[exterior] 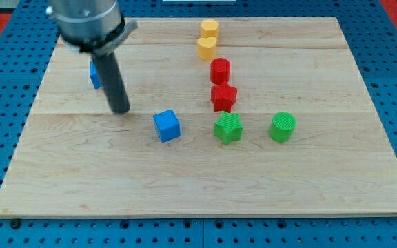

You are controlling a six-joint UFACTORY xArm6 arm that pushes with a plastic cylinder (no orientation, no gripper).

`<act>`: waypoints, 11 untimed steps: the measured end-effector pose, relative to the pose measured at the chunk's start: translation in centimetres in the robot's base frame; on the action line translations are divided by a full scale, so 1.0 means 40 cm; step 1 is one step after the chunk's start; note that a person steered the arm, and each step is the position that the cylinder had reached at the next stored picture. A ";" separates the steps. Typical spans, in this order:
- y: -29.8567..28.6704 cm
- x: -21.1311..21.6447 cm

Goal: Slide the blue triangle parallel left to the blue cube

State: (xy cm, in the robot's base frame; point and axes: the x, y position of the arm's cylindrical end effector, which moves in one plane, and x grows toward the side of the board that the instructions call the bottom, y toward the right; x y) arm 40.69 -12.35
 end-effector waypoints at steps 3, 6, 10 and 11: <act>-0.177 -0.145; -0.214 0.099; -0.210 0.096; -0.155 0.079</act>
